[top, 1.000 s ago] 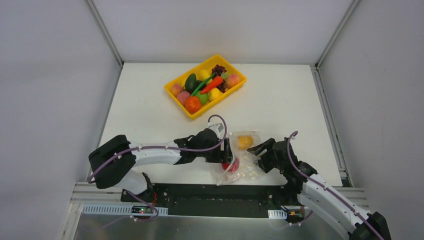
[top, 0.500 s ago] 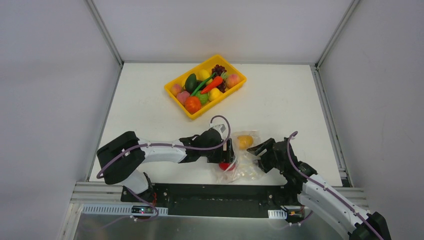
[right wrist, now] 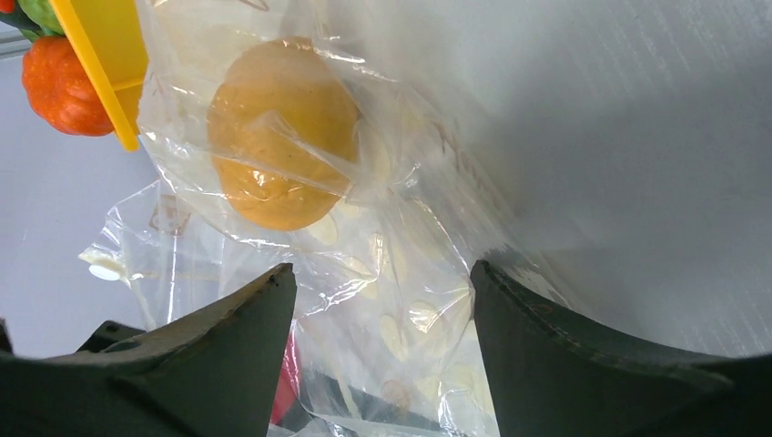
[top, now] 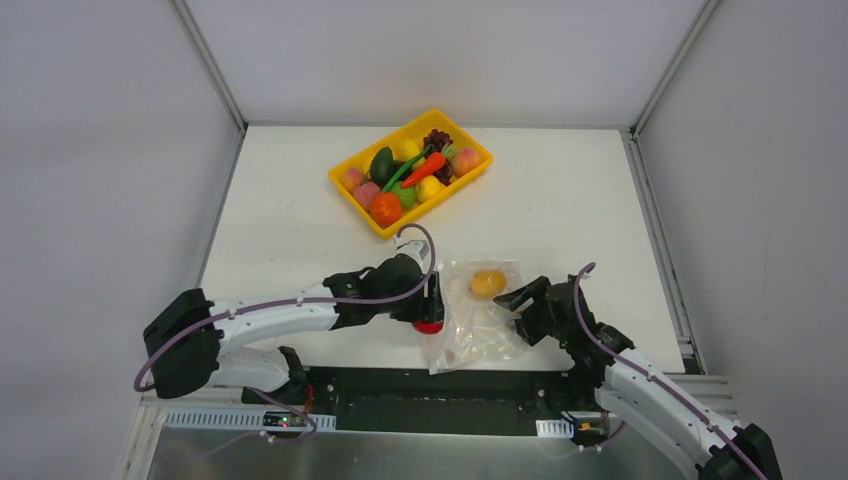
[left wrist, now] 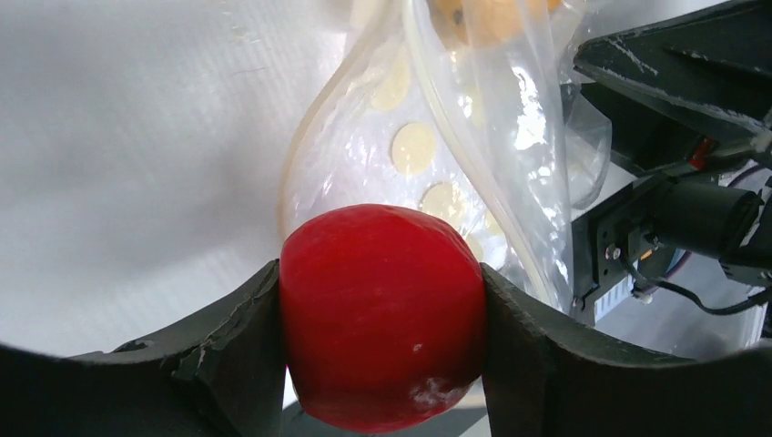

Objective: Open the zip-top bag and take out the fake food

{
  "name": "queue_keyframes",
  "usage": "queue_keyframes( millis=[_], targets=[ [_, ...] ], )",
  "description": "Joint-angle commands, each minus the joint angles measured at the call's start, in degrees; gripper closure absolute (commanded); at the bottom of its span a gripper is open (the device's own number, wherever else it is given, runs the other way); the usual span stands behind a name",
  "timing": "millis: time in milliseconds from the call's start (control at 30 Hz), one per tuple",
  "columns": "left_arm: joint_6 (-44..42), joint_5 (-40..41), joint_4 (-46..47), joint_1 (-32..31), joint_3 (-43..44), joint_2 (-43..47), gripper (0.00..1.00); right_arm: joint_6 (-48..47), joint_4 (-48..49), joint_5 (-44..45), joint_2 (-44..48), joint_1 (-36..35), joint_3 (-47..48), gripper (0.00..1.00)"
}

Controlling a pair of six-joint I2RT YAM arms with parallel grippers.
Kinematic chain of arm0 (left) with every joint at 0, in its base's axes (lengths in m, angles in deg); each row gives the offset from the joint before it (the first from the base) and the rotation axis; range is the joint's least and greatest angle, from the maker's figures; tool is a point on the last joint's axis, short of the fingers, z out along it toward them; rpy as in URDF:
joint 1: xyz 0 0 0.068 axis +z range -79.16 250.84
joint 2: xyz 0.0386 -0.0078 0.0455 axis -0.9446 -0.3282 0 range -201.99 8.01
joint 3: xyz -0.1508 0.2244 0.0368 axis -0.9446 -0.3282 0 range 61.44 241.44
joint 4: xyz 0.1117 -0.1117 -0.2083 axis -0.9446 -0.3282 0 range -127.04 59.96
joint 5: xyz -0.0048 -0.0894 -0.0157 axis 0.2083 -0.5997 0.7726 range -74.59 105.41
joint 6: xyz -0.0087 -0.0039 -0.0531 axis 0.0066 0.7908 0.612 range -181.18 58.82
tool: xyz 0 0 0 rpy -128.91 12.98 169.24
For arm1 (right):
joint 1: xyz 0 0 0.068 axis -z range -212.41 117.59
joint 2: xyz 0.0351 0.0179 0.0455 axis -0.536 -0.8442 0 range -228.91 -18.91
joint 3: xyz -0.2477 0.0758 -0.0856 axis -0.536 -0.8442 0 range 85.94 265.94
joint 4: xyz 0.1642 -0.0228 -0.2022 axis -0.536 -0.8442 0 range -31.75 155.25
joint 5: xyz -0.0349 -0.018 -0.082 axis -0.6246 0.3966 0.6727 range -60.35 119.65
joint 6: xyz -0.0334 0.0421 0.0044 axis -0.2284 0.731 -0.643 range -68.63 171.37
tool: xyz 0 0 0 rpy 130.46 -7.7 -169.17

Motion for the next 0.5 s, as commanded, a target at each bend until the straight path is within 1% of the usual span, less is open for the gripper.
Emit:
queue_keyframes(
  millis=[0, 100, 267, 367, 467],
  targets=[
    [-5.0, 5.9, -11.7, 2.2, 0.1, 7.2, 0.69, -1.0, -5.5, 1.6, -0.6, -0.3, -1.2, 0.26],
    [-7.5, 5.5, -16.0, 6.9, 0.9, 10.8, 0.70, -1.6, -6.3, 1.9, -0.2, -0.3, -0.5, 0.26],
    [-11.6, 3.3, -20.1, 17.6, 5.0, 14.4, 0.70, -3.0, -7.8, 2.5, 0.8, -0.2, 1.7, 0.24],
    [-14.1, 3.2, -21.5, 21.7, 10.2, 13.1, 0.69, -4.2, -8.9, 2.7, 1.2, -0.2, 3.4, 0.22],
    [-16.6, 3.3, -21.8, 24.6, 16.2, 9.5, 0.68, -6.0, -10.8, 3.2, 2.0, -0.2, 5.5, 0.19]
  ],
)
